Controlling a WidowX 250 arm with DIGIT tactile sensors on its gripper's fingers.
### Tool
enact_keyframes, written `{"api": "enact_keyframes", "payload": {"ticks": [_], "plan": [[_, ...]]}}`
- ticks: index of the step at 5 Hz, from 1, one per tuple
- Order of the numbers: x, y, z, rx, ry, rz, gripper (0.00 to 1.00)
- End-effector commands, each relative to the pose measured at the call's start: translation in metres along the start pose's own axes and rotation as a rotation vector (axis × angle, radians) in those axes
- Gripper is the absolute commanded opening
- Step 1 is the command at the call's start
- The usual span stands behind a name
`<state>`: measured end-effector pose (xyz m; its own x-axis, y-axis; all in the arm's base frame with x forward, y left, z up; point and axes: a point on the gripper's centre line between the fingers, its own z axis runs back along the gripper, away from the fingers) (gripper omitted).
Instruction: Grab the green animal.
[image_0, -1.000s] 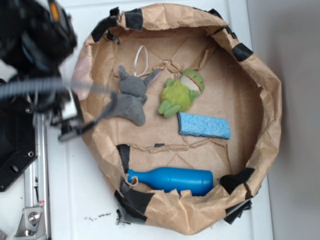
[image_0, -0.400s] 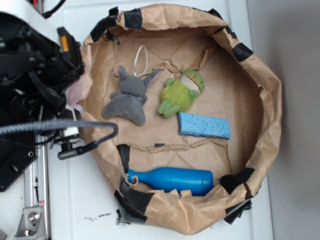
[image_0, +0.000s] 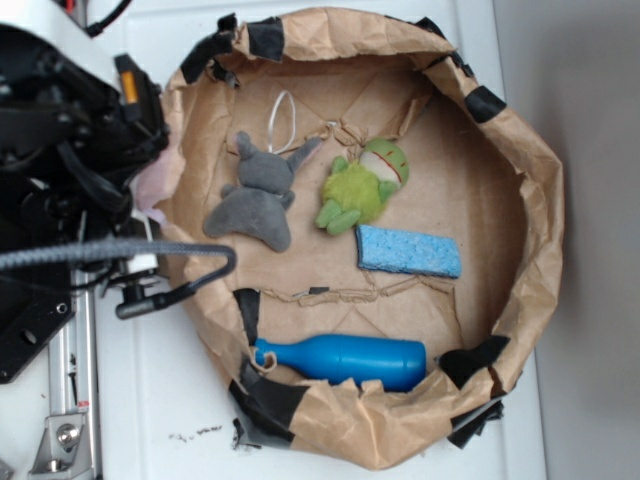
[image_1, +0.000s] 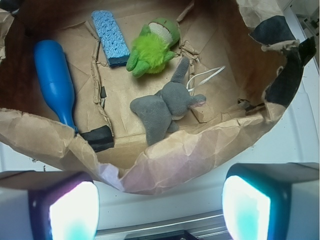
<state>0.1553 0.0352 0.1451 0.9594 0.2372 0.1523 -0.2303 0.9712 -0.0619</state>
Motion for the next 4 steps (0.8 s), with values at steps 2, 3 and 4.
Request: {"api": "enact_keyframes", "payload": {"ticks": [2, 3, 4], "plan": [[0.123, -0.015, -0.066, 0.057, 0.002, 0.076, 1.00], [0.079, 0.011, -0.056, 0.041, 0.035, 0.063, 1.00], [0.036, 0.030, -0.072, 0.062, 0.044, -0.072, 1.00]]}}
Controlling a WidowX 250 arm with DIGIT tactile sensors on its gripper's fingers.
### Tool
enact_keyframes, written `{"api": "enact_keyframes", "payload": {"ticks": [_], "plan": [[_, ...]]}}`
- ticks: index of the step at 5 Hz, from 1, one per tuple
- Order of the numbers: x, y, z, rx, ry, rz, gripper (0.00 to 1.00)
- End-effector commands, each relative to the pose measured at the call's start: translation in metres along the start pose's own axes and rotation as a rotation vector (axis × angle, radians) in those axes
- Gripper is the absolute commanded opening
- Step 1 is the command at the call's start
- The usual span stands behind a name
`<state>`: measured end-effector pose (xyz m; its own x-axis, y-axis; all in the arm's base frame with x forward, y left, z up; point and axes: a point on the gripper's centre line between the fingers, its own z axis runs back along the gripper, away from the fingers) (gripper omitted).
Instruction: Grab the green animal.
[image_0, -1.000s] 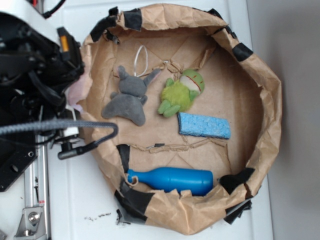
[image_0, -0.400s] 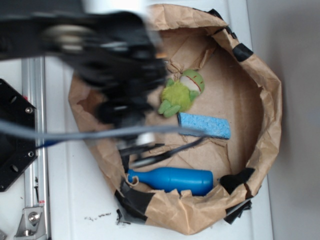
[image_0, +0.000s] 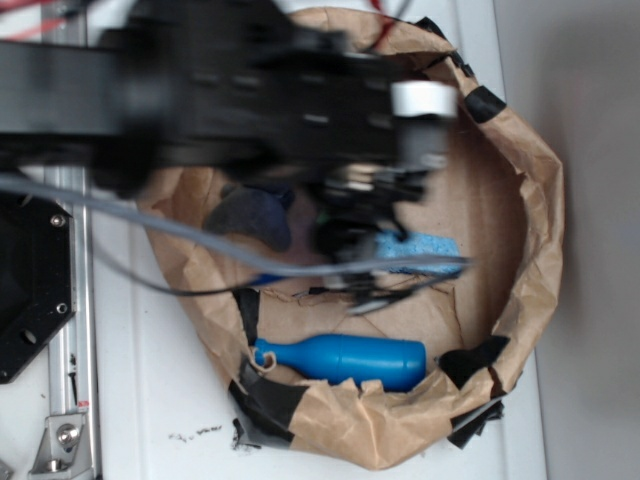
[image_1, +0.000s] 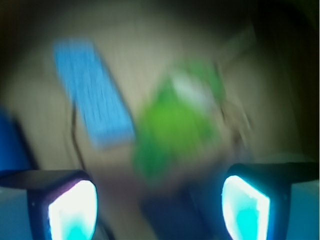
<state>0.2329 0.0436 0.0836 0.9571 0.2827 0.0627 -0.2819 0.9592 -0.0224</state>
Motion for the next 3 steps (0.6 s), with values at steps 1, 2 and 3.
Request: {"api": "enact_keyframes", "payload": {"ticks": [1, 2, 3], "plan": [[-0.015, 0.049, -0.020, 0.049, -0.057, -0.232, 1.00], [0.010, 0.038, -0.023, 0.052, -0.071, -0.242, 1.00], [0.034, 0.016, -0.022, 0.039, -0.057, -0.258, 1.00]]}}
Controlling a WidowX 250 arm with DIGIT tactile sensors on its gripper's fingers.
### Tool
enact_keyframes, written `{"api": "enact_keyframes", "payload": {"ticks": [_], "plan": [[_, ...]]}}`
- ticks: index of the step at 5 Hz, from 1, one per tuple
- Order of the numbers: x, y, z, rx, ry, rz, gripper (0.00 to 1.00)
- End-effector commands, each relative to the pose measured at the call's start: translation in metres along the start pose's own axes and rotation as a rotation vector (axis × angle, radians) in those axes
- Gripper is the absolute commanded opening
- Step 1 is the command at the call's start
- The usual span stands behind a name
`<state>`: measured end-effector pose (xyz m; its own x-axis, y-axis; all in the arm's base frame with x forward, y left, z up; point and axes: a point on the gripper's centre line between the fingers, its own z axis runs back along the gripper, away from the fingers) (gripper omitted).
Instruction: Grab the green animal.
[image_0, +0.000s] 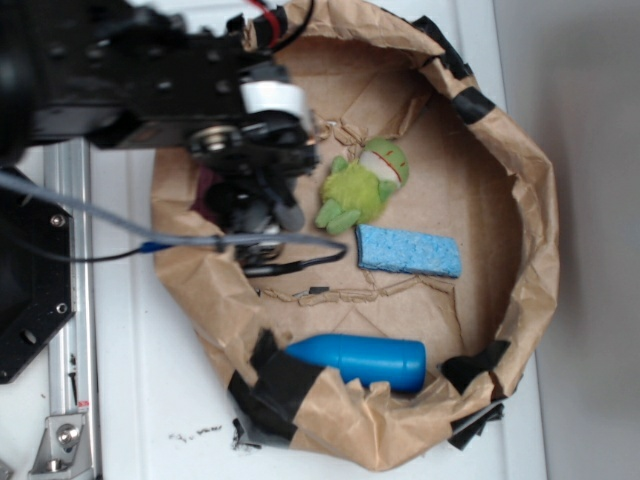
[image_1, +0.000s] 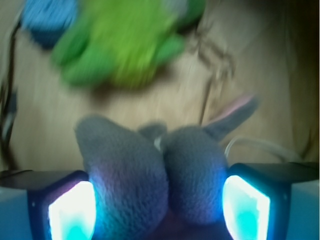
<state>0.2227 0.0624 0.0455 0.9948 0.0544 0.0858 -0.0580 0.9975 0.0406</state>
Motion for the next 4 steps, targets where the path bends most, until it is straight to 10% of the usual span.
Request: {"api": "enact_keyframes", "payload": {"ticks": [1, 4], "plan": [[0.057, 0.000, 0.016, -0.006, -0.049, -0.026, 1.00], [0.069, 0.020, -0.017, 0.055, -0.122, 0.185, 1.00]]}}
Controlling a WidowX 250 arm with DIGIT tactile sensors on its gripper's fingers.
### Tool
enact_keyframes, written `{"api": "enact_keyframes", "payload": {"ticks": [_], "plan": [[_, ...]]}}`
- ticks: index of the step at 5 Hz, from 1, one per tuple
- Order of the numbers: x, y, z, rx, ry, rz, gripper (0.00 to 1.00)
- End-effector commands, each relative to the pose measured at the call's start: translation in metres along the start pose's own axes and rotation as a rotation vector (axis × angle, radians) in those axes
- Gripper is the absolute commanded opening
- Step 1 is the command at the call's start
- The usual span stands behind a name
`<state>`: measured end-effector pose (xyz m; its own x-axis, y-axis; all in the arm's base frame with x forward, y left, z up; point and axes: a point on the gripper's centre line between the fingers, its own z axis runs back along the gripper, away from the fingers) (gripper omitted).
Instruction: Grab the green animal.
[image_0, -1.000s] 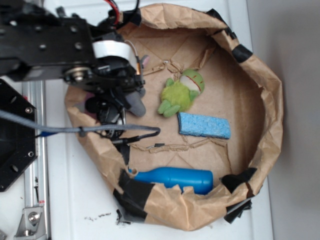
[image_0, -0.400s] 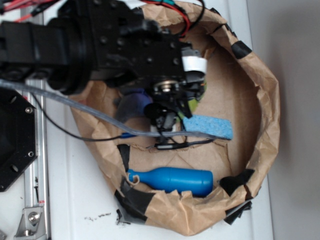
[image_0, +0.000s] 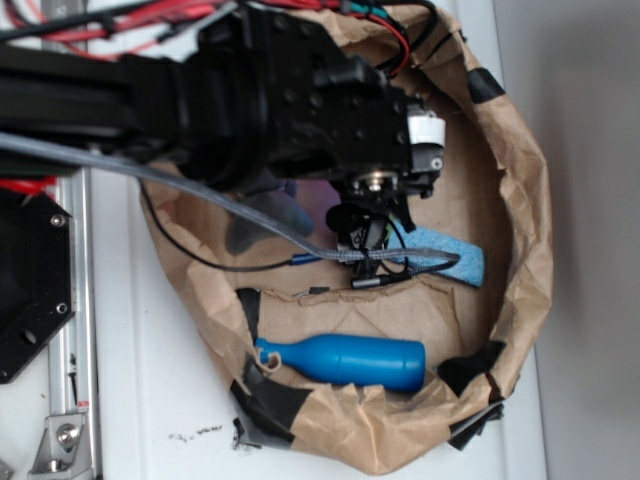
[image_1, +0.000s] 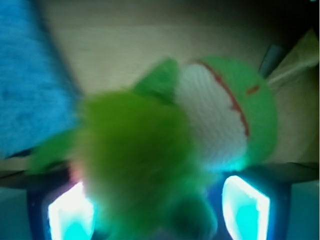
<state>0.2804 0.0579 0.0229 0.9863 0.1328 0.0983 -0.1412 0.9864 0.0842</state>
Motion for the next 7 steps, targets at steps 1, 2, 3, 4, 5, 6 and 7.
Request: {"api": "enact_keyframes", "payload": {"ticks": [1, 2, 3, 4, 5, 6, 7], "plan": [[0.014, 0.033, -0.003, -0.009, -0.107, 0.162, 0.00], [0.007, 0.035, 0.008, -0.017, -0.080, 0.119, 0.00], [0.001, 0.037, 0.039, -0.039, -0.054, 0.083, 0.00], [-0.013, 0.041, 0.080, -0.098, -0.095, 0.079, 0.00], [-0.024, 0.042, 0.094, -0.094, -0.262, 0.314, 0.56], [-0.017, 0.041, 0.074, -0.109, -0.302, 0.461, 1.00], [-0.010, 0.044, 0.059, -0.083, -0.331, 0.578, 1.00]]}}
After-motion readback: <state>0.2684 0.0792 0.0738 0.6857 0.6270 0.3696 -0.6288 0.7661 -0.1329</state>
